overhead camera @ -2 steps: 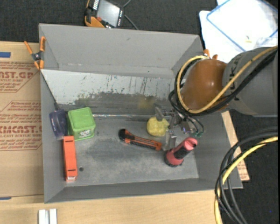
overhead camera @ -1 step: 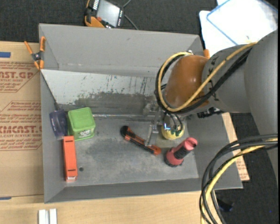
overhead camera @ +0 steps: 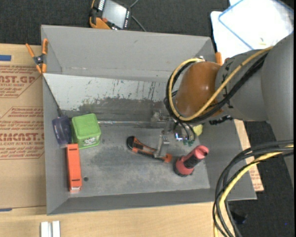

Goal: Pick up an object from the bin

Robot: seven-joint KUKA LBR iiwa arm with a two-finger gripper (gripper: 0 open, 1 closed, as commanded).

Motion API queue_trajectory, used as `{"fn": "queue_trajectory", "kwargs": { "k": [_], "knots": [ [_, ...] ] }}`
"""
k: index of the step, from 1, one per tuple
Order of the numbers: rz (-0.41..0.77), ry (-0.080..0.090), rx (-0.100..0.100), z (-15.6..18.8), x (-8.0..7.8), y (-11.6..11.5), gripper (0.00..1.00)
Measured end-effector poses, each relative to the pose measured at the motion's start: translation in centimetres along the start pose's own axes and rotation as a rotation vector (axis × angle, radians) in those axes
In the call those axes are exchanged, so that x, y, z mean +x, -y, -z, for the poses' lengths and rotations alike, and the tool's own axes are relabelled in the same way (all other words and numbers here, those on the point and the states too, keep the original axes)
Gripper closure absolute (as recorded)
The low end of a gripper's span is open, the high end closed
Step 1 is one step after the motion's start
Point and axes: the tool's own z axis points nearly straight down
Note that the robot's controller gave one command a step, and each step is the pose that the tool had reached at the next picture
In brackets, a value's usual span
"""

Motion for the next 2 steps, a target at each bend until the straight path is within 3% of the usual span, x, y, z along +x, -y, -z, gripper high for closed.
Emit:
{"fn": "queue_trajectory", "kwargs": {
  "k": [1, 2],
  "knots": [
    [0.167, 0.001, 0.003, -0.3, 0.7, 1.0, 0.0],
    [0.507, 0.001, 0.002, -0.4, 3.8, 2.1, 1.0]
  ]
}}
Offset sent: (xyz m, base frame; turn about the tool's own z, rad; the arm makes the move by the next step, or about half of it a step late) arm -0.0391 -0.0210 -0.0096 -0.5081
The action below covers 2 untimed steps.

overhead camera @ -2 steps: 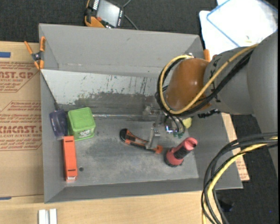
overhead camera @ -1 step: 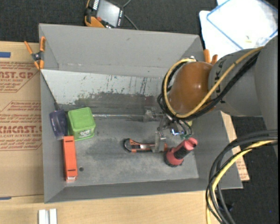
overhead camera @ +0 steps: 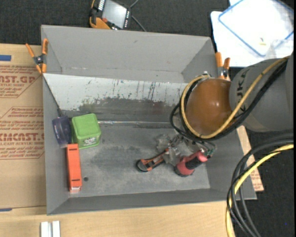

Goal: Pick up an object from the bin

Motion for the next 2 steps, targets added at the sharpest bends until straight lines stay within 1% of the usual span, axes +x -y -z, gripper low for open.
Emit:
{"fn": "queue_trajectory", "kwargs": {
  "k": [1, 2],
  "knots": [
    [0.0, 0.0, 0.0, 0.0, 0.0, 0.0, 1.0],
    [-0.002, 0.006, 0.0, 0.4, 2.1, 0.0, 1.0]
  ]
}}
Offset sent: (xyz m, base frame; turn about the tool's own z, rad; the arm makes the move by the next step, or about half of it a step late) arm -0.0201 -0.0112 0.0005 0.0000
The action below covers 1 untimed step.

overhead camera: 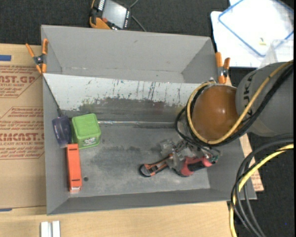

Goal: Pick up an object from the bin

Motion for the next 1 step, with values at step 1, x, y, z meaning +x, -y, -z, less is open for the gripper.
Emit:
{"fn": "queue_trajectory", "kwargs": {
  "k": [1],
  "knots": [
    [-0.01, 0.004, 0.002, -0.03, -1.51, -0.27, 1.0]
  ]
}}
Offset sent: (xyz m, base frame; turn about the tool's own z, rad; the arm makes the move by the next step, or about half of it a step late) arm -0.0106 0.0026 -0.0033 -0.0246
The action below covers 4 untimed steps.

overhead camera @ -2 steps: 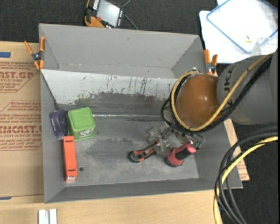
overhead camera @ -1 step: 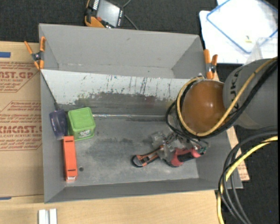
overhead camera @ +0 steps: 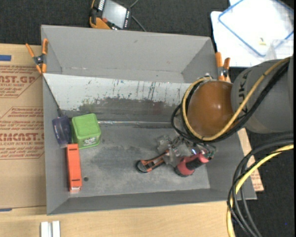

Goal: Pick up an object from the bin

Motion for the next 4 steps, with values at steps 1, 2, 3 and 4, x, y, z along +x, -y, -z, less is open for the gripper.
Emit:
{"fn": "queue_trajectory", "kwargs": {
  "k": [1, 2, 3, 4],
  "knots": [
    [0.034, 0.005, 0.001, 0.1, 1.9, -0.5, 1.0],
    [0.022, 0.007, 0.0, 0.0, 1.5, 0.5, 1.0],
    [0.026, 0.004, -0.003, 0.7, 1.6, -0.8, 1.0],
    [0.011, 0.002, -0.003, 9.6, 1.7, 0.7, 1.0]
  ]
}}
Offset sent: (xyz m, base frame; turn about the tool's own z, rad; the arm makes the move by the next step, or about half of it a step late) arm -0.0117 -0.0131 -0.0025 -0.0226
